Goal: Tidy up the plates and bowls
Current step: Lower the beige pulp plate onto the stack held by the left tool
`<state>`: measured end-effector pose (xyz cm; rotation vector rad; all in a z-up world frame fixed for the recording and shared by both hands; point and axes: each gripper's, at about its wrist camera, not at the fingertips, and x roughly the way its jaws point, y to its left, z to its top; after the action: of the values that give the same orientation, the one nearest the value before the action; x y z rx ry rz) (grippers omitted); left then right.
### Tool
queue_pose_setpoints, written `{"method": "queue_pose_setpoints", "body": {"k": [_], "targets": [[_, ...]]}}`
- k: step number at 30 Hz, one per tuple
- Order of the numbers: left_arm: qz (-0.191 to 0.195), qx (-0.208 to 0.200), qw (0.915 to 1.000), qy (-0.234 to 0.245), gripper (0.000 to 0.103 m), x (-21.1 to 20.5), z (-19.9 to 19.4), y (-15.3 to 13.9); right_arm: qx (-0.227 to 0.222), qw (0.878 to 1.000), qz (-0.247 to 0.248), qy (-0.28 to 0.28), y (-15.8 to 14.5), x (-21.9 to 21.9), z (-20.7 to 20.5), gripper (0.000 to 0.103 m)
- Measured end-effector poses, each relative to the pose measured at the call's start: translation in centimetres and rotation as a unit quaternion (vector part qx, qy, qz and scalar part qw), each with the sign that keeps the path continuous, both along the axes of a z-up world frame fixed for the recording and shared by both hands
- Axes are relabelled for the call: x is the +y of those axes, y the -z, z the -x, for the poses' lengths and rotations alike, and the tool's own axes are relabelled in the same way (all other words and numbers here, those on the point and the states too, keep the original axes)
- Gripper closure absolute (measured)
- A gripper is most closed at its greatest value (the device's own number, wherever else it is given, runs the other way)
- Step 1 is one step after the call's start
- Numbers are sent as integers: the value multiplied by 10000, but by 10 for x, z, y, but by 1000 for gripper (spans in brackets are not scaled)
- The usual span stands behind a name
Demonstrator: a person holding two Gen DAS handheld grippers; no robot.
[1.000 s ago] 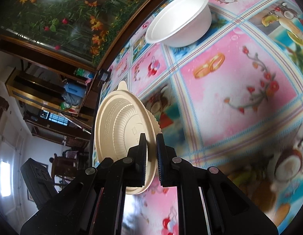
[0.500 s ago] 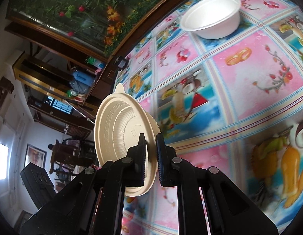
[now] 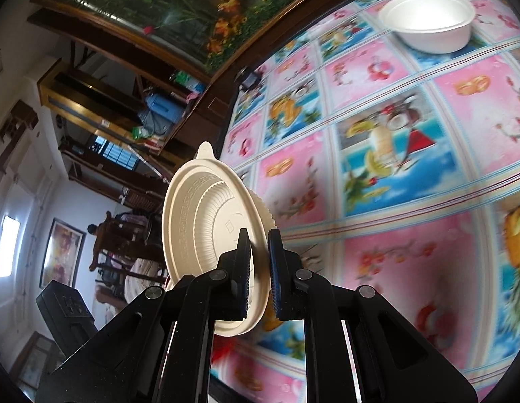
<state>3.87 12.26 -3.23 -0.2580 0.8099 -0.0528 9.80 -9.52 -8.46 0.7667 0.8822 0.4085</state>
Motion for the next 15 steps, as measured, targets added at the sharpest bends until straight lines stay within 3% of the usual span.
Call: {"method": "queue_pose_setpoints", "body": {"k": [15], "targets": [[-54, 0, 9967, -812, 89, 66, 16, 5, -52, 9967, 120, -803, -6, 90, -8, 92]]}}
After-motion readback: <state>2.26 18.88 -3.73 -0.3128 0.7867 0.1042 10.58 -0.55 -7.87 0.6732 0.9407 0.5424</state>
